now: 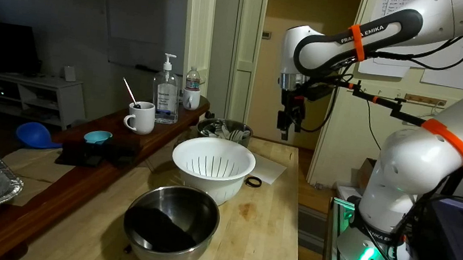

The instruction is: Move the soap bottle forward and put the jar inside the white bowl

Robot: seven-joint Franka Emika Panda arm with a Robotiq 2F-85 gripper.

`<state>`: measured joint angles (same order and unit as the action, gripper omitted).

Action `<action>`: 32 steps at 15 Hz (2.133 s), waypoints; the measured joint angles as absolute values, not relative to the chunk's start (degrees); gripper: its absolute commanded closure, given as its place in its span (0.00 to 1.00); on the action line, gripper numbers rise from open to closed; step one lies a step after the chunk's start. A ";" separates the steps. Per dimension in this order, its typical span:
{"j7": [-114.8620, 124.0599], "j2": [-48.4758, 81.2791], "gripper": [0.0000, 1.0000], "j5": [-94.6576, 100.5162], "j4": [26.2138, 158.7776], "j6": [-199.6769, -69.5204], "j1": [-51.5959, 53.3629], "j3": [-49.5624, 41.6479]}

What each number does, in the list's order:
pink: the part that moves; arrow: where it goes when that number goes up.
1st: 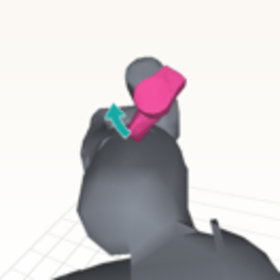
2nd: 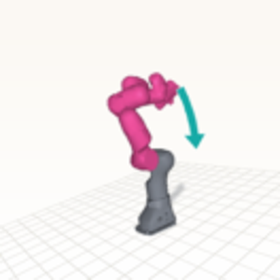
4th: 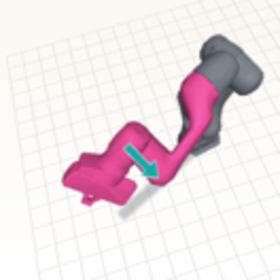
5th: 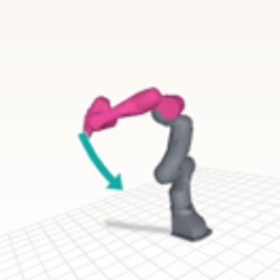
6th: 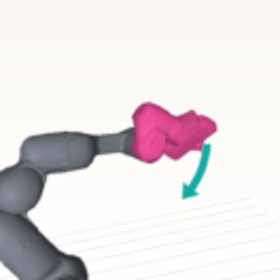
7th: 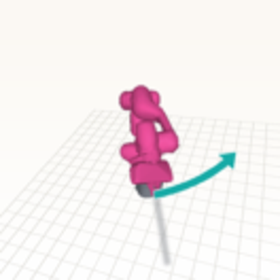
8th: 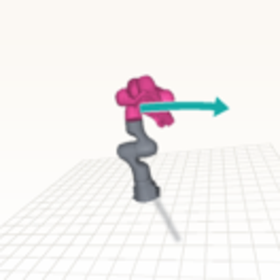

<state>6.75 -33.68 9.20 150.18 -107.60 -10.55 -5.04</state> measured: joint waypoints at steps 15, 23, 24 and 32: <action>47.85 -3.52 0.00 15.98 107.65 -107.59 -13.71 -1.48; 47.67 -1.48 0.00 15.67 102.64 -107.54 -12.78 -3.11; 47.67 -1.47 0.00 15.67 102.64 -107.54 -12.75 -3.12; 64.85 7.99 0.00 16.01 92.30 -111.25 -10.47 -4.83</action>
